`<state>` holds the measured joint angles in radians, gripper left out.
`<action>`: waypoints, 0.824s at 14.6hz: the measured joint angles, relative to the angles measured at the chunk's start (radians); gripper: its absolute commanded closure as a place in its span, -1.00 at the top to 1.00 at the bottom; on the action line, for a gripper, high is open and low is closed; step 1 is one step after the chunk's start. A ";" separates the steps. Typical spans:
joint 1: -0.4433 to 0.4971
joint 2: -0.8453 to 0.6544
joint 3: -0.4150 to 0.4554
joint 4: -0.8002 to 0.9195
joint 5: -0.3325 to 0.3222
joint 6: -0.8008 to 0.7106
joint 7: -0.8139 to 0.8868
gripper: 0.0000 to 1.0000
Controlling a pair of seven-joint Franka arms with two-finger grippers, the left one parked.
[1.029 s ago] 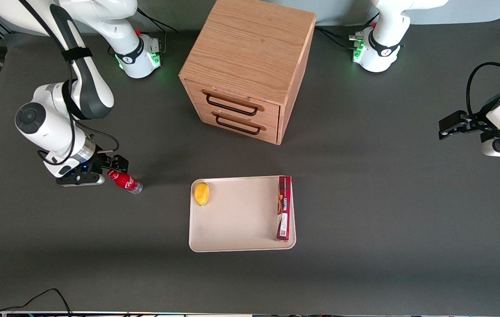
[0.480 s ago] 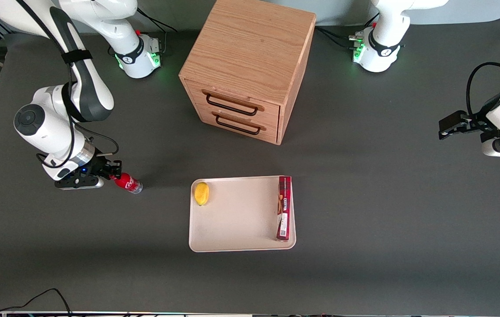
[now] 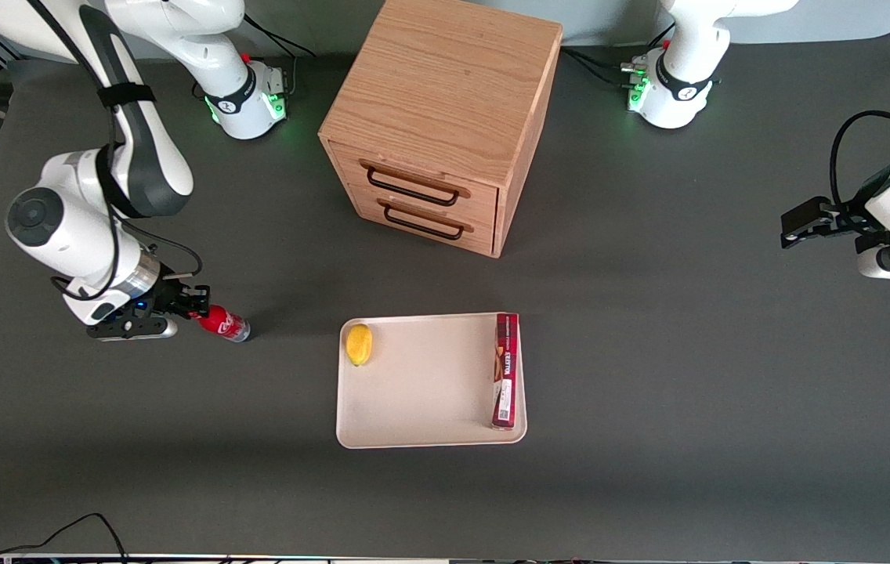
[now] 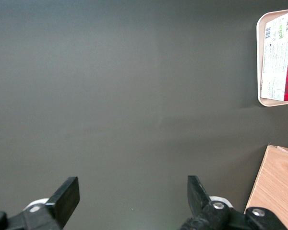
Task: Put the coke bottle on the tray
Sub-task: 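Close the right gripper around the bottle's cap end, then lift the bottle and carry it over the cream tray beside the lemon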
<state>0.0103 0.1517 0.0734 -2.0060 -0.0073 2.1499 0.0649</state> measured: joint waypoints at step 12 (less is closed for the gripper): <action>0.008 0.019 0.001 0.665 0.000 -0.762 0.056 -1.00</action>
<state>0.0179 0.1711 0.0744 -1.3414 -0.0073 1.3876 0.1208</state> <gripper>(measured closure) 0.692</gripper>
